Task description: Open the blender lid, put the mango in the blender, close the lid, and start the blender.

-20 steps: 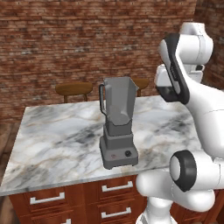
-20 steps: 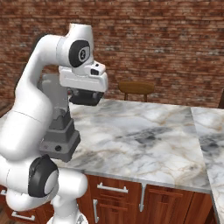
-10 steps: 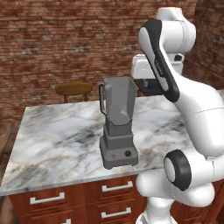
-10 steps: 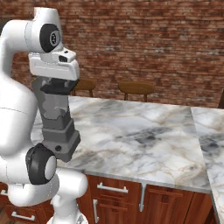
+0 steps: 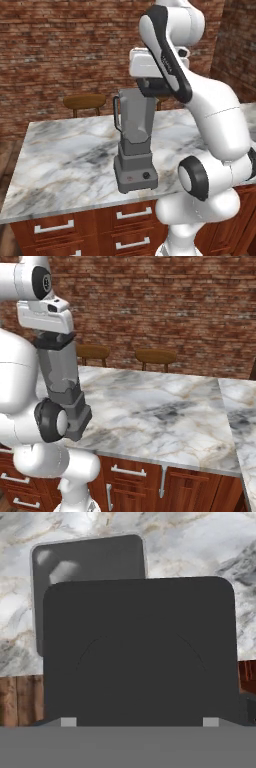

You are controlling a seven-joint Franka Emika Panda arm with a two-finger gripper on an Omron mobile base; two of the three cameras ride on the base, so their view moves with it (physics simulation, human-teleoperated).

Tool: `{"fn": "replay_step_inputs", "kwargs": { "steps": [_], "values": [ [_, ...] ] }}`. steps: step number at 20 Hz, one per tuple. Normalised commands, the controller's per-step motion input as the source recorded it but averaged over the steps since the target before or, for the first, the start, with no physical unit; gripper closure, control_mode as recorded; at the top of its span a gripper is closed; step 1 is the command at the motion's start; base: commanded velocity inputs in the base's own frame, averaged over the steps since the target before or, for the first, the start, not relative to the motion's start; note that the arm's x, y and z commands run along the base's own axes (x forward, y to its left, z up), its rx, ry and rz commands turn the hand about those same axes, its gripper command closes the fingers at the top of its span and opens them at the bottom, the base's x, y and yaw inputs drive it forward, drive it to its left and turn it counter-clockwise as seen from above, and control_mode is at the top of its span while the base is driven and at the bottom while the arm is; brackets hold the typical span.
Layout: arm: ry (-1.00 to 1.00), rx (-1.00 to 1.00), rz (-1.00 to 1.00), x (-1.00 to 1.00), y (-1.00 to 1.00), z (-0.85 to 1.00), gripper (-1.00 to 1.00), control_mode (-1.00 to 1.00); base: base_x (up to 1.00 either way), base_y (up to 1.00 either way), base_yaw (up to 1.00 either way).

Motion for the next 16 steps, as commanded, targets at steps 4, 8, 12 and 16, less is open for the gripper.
{"fn": "replay_step_inputs", "kwargs": {
  "steps": [4,8,12,16],
  "values": [
    [0.00,0.00,-0.05,0.27,0.21,-0.06,1.00,-1.00,0.00,0.00,0.00],
    [0.00,0.00,-0.01,0.21,0.21,-0.37,1.00,-1.00,0.00,0.00,0.00],
    [0.00,0.00,0.00,0.09,0.14,-0.42,1.00,-1.00,0.00,0.00,0.00],
    [-0.01,0.00,0.00,0.02,0.06,-0.34,1.00,-1.00,0.00,0.00,0.00]
  ]
}}
